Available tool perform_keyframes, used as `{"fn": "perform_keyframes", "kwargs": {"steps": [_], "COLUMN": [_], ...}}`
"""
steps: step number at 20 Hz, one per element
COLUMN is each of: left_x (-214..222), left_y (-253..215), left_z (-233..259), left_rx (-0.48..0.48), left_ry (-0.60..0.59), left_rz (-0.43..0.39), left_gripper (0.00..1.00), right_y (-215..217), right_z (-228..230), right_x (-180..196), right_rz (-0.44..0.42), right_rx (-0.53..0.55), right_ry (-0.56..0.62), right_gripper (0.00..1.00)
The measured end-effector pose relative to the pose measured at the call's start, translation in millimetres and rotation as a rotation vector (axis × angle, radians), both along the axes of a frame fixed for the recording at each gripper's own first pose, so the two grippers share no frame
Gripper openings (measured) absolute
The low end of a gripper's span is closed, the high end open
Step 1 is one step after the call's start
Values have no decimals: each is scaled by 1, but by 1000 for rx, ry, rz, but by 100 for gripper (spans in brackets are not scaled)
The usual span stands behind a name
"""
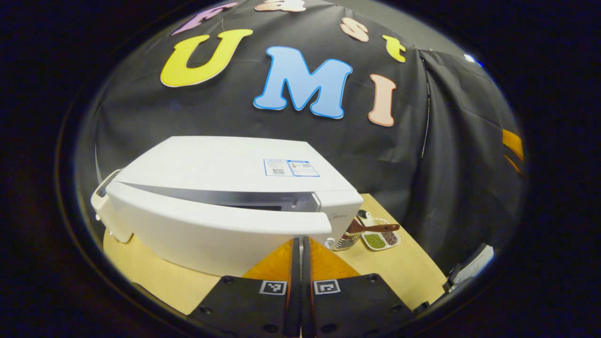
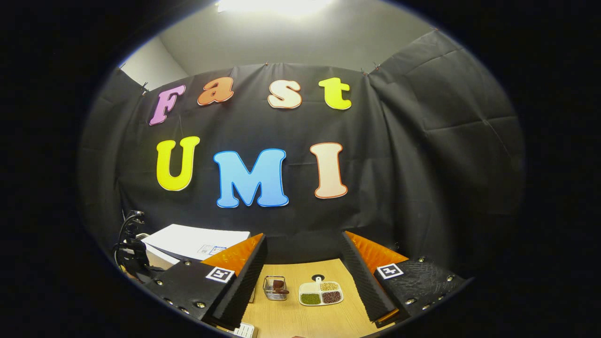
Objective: Open the microwave oven with the left hand, put the food in, and close the microwave oven.
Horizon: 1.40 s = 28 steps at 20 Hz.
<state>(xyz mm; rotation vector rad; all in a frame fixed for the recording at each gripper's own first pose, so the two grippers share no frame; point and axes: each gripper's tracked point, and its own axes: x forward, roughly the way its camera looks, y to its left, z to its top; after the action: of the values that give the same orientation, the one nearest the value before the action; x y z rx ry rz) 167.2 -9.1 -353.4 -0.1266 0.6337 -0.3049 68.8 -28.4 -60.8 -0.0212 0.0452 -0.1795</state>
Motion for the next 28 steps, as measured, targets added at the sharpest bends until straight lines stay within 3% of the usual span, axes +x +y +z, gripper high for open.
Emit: {"fn": "perform_keyframes", "kwargs": {"steps": [16, 17, 23, 25, 28], "left_x": [41, 41, 37, 35, 22], "left_y": [6, 0, 0, 7, 16], "left_z": [-11, -16, -9, 11, 84], "left_rx": [16, -26, 9, 35, 89], "left_ry": [-10, 12, -5, -56, -215], "left_rz": [72, 67, 64, 76, 60], "left_gripper": [7, 7, 7, 7, 7], "right_y": [-4, -3, -2, 1, 8], "right_z": [-16, -17, -20, -18, -5], "right_x": [12, 11, 11, 10, 11], "right_rz": [-5, 0, 7, 14, 29], "right_rx": [24, 21, 16, 19, 27], "right_ry": [37, 39, 47, 46, 23], "right_gripper": [95, 95, 95, 94, 94]}}
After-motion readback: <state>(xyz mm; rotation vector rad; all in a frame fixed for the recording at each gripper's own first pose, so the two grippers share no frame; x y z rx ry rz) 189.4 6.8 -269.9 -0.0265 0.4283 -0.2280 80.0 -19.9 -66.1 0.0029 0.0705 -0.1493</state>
